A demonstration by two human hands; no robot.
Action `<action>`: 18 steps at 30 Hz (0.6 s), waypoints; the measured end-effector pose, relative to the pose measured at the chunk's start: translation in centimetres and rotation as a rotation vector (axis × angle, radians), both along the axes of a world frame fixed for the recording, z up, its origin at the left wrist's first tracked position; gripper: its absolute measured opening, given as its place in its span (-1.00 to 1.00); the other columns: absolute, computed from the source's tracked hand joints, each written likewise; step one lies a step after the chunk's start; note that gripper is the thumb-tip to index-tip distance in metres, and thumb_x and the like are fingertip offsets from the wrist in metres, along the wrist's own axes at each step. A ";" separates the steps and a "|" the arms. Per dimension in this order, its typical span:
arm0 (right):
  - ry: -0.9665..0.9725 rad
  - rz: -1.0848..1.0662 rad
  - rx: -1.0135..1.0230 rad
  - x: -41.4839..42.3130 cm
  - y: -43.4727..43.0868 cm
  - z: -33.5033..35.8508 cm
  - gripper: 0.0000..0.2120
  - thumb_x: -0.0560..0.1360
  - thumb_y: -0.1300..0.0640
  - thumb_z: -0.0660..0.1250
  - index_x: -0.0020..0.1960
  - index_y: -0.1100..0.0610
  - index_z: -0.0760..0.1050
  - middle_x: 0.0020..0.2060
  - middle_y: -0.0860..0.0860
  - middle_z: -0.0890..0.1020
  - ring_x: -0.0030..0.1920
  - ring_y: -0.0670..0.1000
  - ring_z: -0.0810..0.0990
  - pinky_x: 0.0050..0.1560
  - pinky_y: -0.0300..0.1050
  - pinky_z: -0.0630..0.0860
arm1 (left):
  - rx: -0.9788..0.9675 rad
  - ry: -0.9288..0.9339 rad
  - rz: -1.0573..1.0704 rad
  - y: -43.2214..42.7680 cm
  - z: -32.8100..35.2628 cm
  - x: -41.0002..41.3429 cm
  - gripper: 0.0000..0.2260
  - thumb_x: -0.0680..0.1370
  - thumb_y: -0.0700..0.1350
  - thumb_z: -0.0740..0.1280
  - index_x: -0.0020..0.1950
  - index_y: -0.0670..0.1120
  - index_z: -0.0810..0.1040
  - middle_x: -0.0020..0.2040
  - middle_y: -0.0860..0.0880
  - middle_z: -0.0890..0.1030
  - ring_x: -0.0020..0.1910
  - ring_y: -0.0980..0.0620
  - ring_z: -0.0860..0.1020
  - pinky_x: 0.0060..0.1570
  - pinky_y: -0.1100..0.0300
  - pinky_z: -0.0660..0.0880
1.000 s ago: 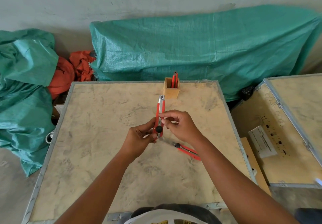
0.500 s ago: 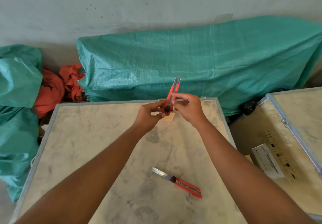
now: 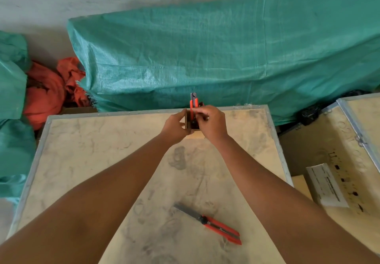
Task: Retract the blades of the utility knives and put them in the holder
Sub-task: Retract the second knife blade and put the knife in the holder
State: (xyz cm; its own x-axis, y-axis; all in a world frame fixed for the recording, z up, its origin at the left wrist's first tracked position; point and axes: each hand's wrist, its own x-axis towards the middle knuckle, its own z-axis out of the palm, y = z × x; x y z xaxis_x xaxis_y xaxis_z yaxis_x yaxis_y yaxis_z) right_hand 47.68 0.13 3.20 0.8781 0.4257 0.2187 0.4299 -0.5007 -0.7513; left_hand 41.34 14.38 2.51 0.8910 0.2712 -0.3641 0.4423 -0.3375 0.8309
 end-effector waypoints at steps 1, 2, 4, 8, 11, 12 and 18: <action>0.000 0.015 -0.014 0.1 0.1 -0.2 -0.69 0.47 0.35 0.39 0.11 0.07 0.72 -0.03 0.05 0.74 -0.04 0.03 0.67 0.02 -0.08 0.61 | -0.003 -0.002 0.012 0.0 -0.1 0.0 -0.27 0.39 -0.25 0.54 0.51 -0.04 0.36 0.26 -0.06 0.62 0.16 -0.12 0.61 -0.01 0.26 0.56; -0.001 0.027 -0.025 0.1 0.2 -0.4 -0.70 0.47 0.35 0.38 0.11 0.08 0.72 -0.02 0.06 0.74 -0.03 0.05 0.68 0.04 -0.08 0.61 | -0.013 -0.011 0.022 0.0 -0.3 0.0 -0.28 0.39 -0.26 0.53 0.52 -0.03 0.36 0.26 -0.05 0.62 0.14 -0.11 0.62 -0.06 0.28 0.56; -0.010 0.037 -0.038 0.3 0.3 -0.7 -0.71 0.47 0.34 0.39 0.11 0.10 0.72 -0.02 0.09 0.74 -0.02 0.07 0.69 0.07 -0.08 0.60 | -0.032 -0.022 0.034 0.0 -0.6 -0.2 -0.26 0.39 -0.25 0.54 0.52 -0.01 0.35 0.27 -0.03 0.62 0.15 -0.10 0.63 0.04 0.16 0.59; -0.016 0.000 -0.023 0.2 0.1 -0.6 -0.71 0.45 0.40 0.40 0.10 0.16 0.72 -0.01 0.12 0.74 0.03 0.09 0.69 0.17 -0.07 0.59 | -0.036 -0.008 0.049 0.0 -0.7 -0.4 -0.25 0.37 -0.19 0.55 0.51 0.03 0.36 0.27 -0.02 0.63 0.17 -0.07 0.63 0.17 0.01 0.59; -0.015 -0.009 -0.011 -0.3 -0.5 -0.2 -0.72 0.44 0.42 0.42 0.07 0.18 0.72 0.00 0.11 0.74 0.05 0.07 0.68 0.19 -0.07 0.59 | -0.036 -0.009 0.082 -0.5 -0.3 -0.7 -0.30 0.39 -0.20 0.53 0.50 0.01 0.38 0.27 -0.04 0.63 0.21 -0.08 0.62 0.19 0.01 0.58; -0.013 -0.013 -0.011 -0.5 -0.8 0.0 -0.73 0.44 0.41 0.42 0.07 0.18 0.72 0.00 0.10 0.74 0.05 0.06 0.68 0.19 -0.09 0.59 | -0.041 -0.014 0.097 -0.8 0.0 -1.0 -0.30 0.39 -0.21 0.52 0.50 0.00 0.38 0.31 -0.04 0.61 0.24 -0.09 0.60 0.20 0.00 0.58; 0.036 -0.004 -0.026 -4.8 -4.6 1.1 -0.76 0.47 0.38 0.43 0.05 0.15 0.72 -0.01 0.07 0.74 -0.04 -0.01 0.68 0.09 -0.22 0.58 | -0.055 0.002 0.230 -2.3 1.6 -4.5 -0.30 0.43 -0.22 0.54 0.52 -0.07 0.34 0.49 -0.06 0.43 0.35 -0.12 0.51 0.12 0.09 0.54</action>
State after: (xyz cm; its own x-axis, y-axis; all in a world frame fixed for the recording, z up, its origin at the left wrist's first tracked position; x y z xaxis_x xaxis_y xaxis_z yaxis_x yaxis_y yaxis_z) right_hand 42.85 -4.51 4.32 0.8870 0.4271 0.1758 0.4006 -0.5221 -0.7529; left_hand 36.84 12.06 4.10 0.8069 0.4471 -0.3859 0.5044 -0.1817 0.8442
